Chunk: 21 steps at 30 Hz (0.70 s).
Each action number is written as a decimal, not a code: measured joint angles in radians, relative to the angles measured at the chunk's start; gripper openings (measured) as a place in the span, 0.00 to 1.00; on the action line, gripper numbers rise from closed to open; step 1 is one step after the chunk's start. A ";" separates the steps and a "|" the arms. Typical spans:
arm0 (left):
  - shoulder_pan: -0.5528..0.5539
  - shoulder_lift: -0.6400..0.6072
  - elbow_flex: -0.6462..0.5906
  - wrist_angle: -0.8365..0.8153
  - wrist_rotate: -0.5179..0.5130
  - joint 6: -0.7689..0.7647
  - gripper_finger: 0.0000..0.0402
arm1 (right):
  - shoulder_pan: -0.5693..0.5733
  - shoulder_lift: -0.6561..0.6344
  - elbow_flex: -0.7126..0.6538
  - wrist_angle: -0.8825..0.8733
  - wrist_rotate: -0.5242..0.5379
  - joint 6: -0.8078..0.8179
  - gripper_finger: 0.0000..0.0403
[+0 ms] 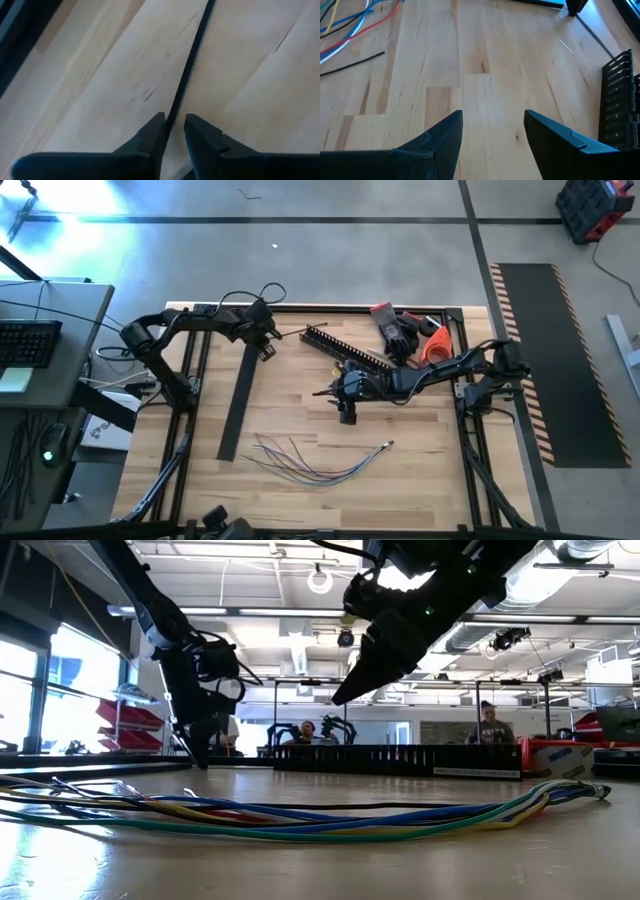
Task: Ziptie cables
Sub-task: Wrap the black zip tie on the cables
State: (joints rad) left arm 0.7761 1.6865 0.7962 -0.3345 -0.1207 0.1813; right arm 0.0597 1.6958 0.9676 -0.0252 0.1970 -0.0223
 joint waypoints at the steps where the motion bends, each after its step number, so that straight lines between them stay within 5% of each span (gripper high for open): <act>1: 0.007 -0.002 -0.001 0.005 0.003 0.007 0.10 | 0.001 0.000 0.000 -0.001 0.000 0.000 0.50; 10: 0.010 -0.032 -0.005 -0.001 -0.030 0.022 0.00 | 0.022 0.000 0.000 0.000 0.000 0.026 0.50; 16: -0.027 -0.139 -0.008 -0.032 -0.173 0.040 0.00 | 0.042 0.000 0.000 0.000 -0.001 0.049 0.50; 21: -0.043 -0.253 -0.008 -0.046 -0.131 0.040 0.00 | 0.052 0.000 0.000 0.012 0.018 0.050 0.50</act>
State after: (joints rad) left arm 0.7332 1.4339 0.7884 -0.3809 -0.2520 0.2214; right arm 0.1120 1.6958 0.9676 -0.0134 0.2152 0.0281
